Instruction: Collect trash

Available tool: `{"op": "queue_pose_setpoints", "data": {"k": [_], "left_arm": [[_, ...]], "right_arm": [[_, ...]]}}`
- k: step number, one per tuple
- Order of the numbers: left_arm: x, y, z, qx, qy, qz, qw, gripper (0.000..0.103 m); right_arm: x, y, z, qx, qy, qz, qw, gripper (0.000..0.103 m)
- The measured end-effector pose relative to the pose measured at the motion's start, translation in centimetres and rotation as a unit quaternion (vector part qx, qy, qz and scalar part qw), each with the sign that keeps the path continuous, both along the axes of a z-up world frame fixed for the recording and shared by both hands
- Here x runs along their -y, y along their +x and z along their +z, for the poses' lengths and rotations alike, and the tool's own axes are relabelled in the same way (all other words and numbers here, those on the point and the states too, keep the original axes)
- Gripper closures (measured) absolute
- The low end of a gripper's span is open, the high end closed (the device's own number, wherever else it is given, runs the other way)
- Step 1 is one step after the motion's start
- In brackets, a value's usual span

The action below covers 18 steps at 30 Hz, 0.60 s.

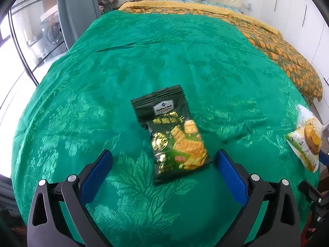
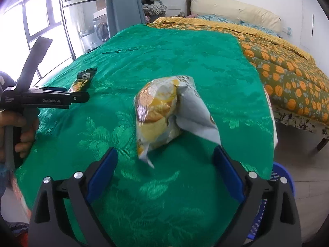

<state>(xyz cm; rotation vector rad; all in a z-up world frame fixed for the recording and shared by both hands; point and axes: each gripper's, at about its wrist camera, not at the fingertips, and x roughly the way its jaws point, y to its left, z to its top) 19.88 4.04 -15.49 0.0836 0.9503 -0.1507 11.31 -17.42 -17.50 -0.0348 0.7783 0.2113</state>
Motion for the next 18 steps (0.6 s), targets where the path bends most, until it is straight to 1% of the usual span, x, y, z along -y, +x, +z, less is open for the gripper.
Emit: {"op": "queue_pose_setpoints", "data": {"k": [4, 7, 9, 10, 11, 14, 15, 16, 18], "left_arm": [[-1.8, -1.3, 0.0, 0.0, 0.007, -0.001, 1.0, 0.005], [-2.9, -2.0, 0.2, -0.006, 0.003, 0.001, 1.0, 0.005], [-3.1, -2.2, 0.6, -0.005, -0.01, -0.018, 0.9998, 0.005], [-3.0, -2.3, 0.9, -0.003, -0.018, -0.036, 0.9992, 0.005], [-2.7, -2.2, 1.0, 0.001, -0.016, -0.045, 0.9988, 0.005], [-1.0, -1.5, 1.5, 0.011, 0.012, -0.081, 0.9966, 0.005], [-0.5, -1.2, 1.5, 0.011, 0.015, -0.092, 0.9956, 0.005], [0.1, -0.6, 1.2, 0.006, 0.02, -0.104, 0.9944, 0.005], [0.6, 0.2, 0.9, 0.002, 0.029, -0.107, 0.9938, 0.005]], "right_arm": [[1.3, -0.7, 0.0, 0.001, 0.0, -0.004, 1.0, 0.011], [2.1, -0.8, 0.4, -0.004, 0.012, -0.011, 1.0, 0.011], [2.5, -0.7, 1.1, -0.004, 0.025, -0.013, 1.0, 0.011], [2.6, -0.6, 1.5, -0.002, 0.028, -0.012, 1.0, 0.011], [2.6, -0.4, 2.0, 0.0, 0.029, -0.011, 1.0, 0.01], [1.9, 0.5, 3.9, 0.01, 0.012, 0.004, 1.0, 0.01], [1.4, 0.9, 4.5, 0.012, 0.001, 0.013, 1.0, 0.01], [0.7, 1.5, 5.0, 0.011, -0.011, 0.027, 1.0, 0.01], [-0.7, 3.1, 5.2, -0.003, -0.043, 0.052, 0.998, 0.01]]}}
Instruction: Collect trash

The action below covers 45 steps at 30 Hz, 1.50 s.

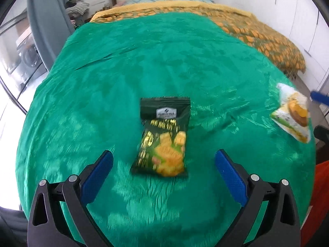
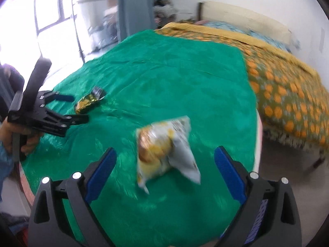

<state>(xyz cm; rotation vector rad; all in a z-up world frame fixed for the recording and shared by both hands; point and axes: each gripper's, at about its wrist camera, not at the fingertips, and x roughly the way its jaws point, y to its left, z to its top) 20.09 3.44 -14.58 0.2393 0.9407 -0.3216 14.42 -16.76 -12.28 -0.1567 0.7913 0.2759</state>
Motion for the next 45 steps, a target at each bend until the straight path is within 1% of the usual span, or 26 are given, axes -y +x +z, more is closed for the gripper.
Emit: {"op": "queue_pose_setpoints", "data": {"k": [3, 4, 5, 6, 7, 9, 10, 11, 14, 18, 21, 23, 24, 27, 29, 30, 31, 34, 36, 37, 39, 44, 45], "left_arm": [[0.1, 1.0, -0.3, -0.004, -0.007, 0.007, 0.9999, 0.007], [0.0, 1.2, -0.3, -0.006, -0.013, 0.009, 0.9999, 0.013], [-0.1, 1.3, -0.3, -0.01, -0.018, 0.013, 0.9997, 0.018], [-0.1, 1.4, -0.3, -0.01, -0.02, 0.015, 0.9996, 0.019], [-0.1, 1.3, -0.2, -0.006, -0.02, 0.014, 0.9997, 0.025], [0.0, 1.0, 0.0, 0.0, -0.018, 0.009, 0.9998, 0.038], [0.1, 0.7, 0.1, 0.003, -0.021, 0.003, 0.9998, 0.051], [0.3, 0.5, 0.1, 0.007, -0.019, 0.002, 0.9998, 0.061], [0.6, -0.3, 0.2, 0.014, -0.02, 0.002, 0.9997, 0.067], [1.8, -2.3, 1.0, 0.019, -0.049, -0.011, 0.9986, 0.069], [3.3, -4.0, 1.7, 0.017, -0.072, -0.025, 0.9969, 0.07], [5.2, -5.4, 2.4, 0.017, -0.086, -0.042, 0.9953, 0.07], [6.1, -5.9, 2.7, 0.016, -0.091, -0.051, 0.9944, 0.07], [10.1, -7.6, 3.8, 0.012, -0.106, -0.087, 0.9905, 0.07], [13.5, -8.7, 4.5, 0.007, -0.118, -0.115, 0.9862, 0.07], [15.0, -9.2, 4.8, 0.005, -0.123, -0.126, 0.9843, 0.07], [17.3, -9.9, 5.2, 0.002, -0.13, -0.143, 0.9812, 0.07], [22.2, -11.4, 5.5, -0.007, -0.137, -0.177, 0.9746, 0.07], [25.7, -12.1, 5.2, -0.014, -0.135, -0.195, 0.9715, 0.07], [27.9, -12.4, 4.7, -0.021, -0.134, -0.2, 0.9703, 0.07], [31.0, -12.4, 3.5, -0.039, -0.132, -0.206, 0.9688, 0.07], [37.2, -11.6, -1.0, -0.071, -0.098, -0.201, 0.9721, 0.07], [37.7, -11.2, -1.8, -0.077, -0.093, -0.199, 0.9725, 0.07]], "right_arm": [[-1.5, 1.9, -1.0, -0.035, -0.048, 0.013, 0.998, 0.01], [-1.8, 2.6, -1.4, -0.049, -0.06, 0.011, 0.997, 0.012], [-1.7, 3.2, -1.7, -0.059, -0.064, 0.005, 0.996, 0.032], [-1.5, 3.4, -2.0, -0.069, -0.062, -0.003, 0.996, 0.048], [-1.2, 3.6, -2.0, -0.075, -0.053, -0.01, 0.996, 0.048], [-0.4, 3.1, -1.7, -0.074, -0.026, -0.028, 0.997, 0.05], [0.0, 2.8, -1.6, -0.07, -0.015, -0.031, 0.997, 0.05], [0.2, 2.3, -1.5, -0.066, -0.003, -0.034, 0.997, 0.05], [1.8, 0.5, -0.7, -0.058, 0.045, -0.047, 0.996, 0.051], [4.2, -2.2, 0.3, -0.05, 0.098, -0.06, 0.992, 0.051], [6.4, -3.8, 1.0, -0.046, 0.125, -0.071, 0.989, 0.051], [8.9, -5.1, 1.5, -0.041, 0.136, -0.088, 0.986, 0.051], [10.8, -6.0, 1.8, -0.035, 0.136, -0.106, 0.984, 0.051], [15.1, -7.4, 2.3, -0.021, 0.126, -0.149, 0.981, 0.051], [18.4, -8.3, 2.4, -0.014, 0.118, -0.185, 0.976, 0.051], [20.5, -8.8, 2.3, -0.014, 0.124, -0.207, 0.97, 0.051], [21.6, -9.1, 2.2, -0.014, 0.129, -0.219, 0.967, 0.051], [25.3, -9.7, 1.7, -0.012, 0.144, -0.253, 0.957, 0.05], [27.1, -9.6, 1.1, -0.016, 0.146, -0.269, 0.952, 0.05], [28.0, -9.5, 0.5, -0.019, 0.148, -0.277, 0.949, 0.05], [29.6, -8.9, -0.9, -0.026, 0.145, -0.29, 0.946, 0.05], [32.8, -8.1, -4.2, -0.048, 0.166, -0.312, 0.934, 0.05], [33.4, -7.7, -5.0, -0.053, 0.171, -0.316, 0.932, 0.05]]}}
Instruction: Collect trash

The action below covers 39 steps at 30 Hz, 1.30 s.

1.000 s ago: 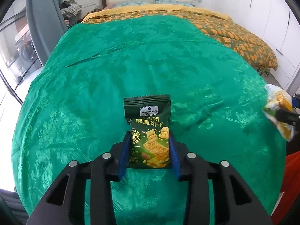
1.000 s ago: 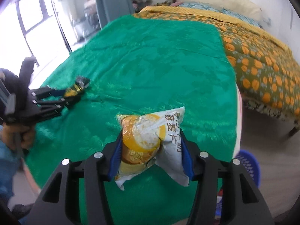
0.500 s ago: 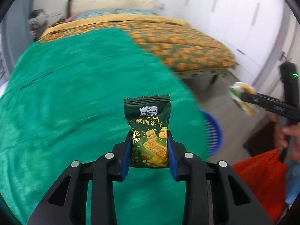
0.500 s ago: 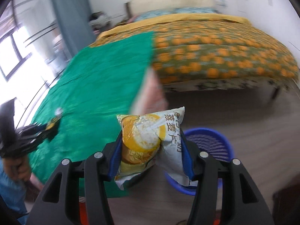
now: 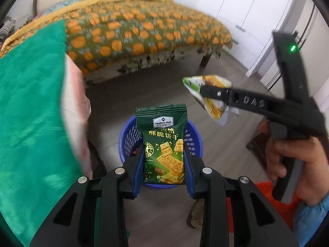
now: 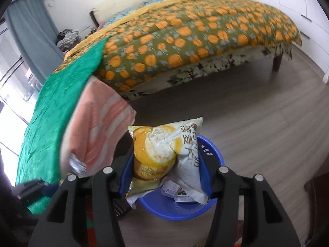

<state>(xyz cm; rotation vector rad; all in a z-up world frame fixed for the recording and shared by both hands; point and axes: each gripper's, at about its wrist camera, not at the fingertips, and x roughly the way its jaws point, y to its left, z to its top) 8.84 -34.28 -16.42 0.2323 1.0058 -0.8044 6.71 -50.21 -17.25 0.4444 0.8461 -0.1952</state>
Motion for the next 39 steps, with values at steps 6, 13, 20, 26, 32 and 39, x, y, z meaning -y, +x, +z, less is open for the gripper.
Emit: {"op": "queue_pose_setpoints", "data": {"k": [6, 13, 20, 26, 32, 39], "left_arm": [[3.3, 2.6, -5.3, -0.02, 0.029, 0.022, 0.9991, 0.068], [3.9, 3.9, -7.9, -0.016, 0.023, 0.038, 0.9989, 0.027], [2.4, 0.2, -3.2, 0.064, -0.009, 0.061, 0.9961, 0.008], [-0.6, -4.4, 1.6, 0.103, -0.045, 0.052, 0.9924, 0.005], [-2.9, -8.9, 4.7, 0.161, -0.04, 0.041, 0.9852, 0.005], [-3.6, -10.5, 5.5, 0.166, -0.018, 0.059, 0.9842, 0.005]], "right_arm": [[2.7, 2.1, -3.7, -0.015, 0.055, -0.021, 0.998, 0.049], [5.7, 3.0, -7.3, -0.026, 0.091, -0.044, 0.995, 0.021], [6.7, -1.4, -2.8, 0.011, 0.058, -0.086, 0.994, 0.009], [2.1, -6.5, 3.1, 0.052, -0.013, -0.057, 0.997, 0.005], [-3.0, -11.7, 4.3, 0.022, -0.091, -0.072, 0.993, 0.005], [-4.1, -16.1, 3.9, 0.005, -0.111, -0.09, 0.99, 0.005]]}}
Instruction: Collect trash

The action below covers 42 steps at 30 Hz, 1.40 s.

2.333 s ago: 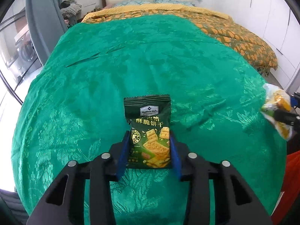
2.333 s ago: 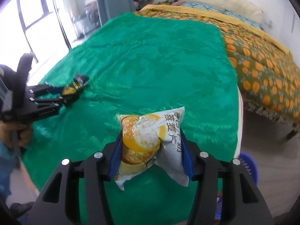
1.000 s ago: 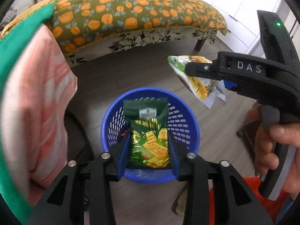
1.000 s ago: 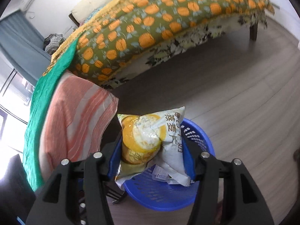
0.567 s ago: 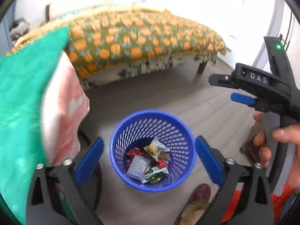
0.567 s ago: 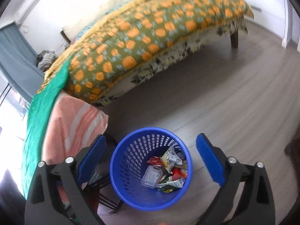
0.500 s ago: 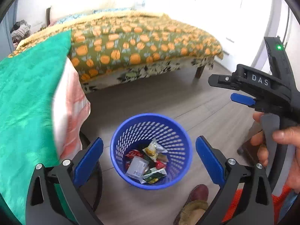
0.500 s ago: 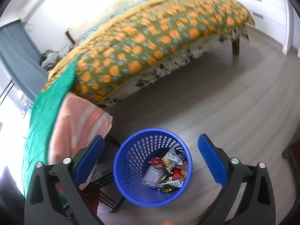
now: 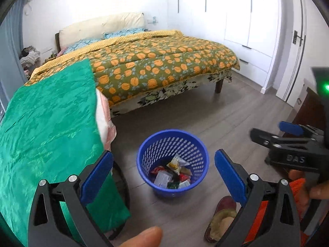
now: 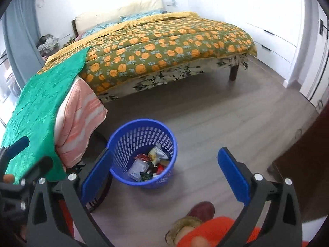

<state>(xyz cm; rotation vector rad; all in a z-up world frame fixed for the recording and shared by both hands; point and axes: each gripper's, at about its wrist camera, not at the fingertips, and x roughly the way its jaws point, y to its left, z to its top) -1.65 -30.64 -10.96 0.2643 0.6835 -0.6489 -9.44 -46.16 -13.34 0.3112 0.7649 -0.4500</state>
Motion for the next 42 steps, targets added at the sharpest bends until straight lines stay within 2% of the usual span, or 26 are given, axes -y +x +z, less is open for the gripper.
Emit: {"op": "queue_pose_setpoints", "data": {"k": [2, 5, 8, 18, 34, 42], "left_arm": [[-0.6, 0.2, 0.0, -0.017, -0.014, 0.008, 0.9997, 0.005], [-0.9, 0.7, -0.6, -0.045, -0.014, 0.014, 0.9988, 0.005], [-0.9, 1.0, -1.2, -0.059, 0.004, 0.024, 0.998, 0.005], [-0.3, 1.1, -2.4, -0.073, 0.059, 0.044, 0.9946, 0.005], [-0.5, 1.8, -3.7, -0.101, 0.076, 0.048, 0.9908, 0.005], [-0.4, 1.8, -3.9, -0.103, 0.081, 0.05, 0.9902, 0.005]], "right_arm": [[-0.2, -0.9, -0.4, -0.004, 0.009, 0.009, 1.0, 0.005], [-0.9, -1.6, -1.0, -0.016, 0.012, 0.02, 1.0, 0.005], [-1.6, -2.1, -1.7, -0.028, 0.017, 0.032, 0.999, 0.005], [-2.7, -2.1, -2.1, -0.042, 0.018, 0.05, 0.998, 0.005], [-4.0, -1.5, -2.6, -0.063, 0.011, 0.075, 0.995, 0.005], [-4.0, -1.4, -2.6, -0.064, 0.01, 0.076, 0.995, 0.005]]}}
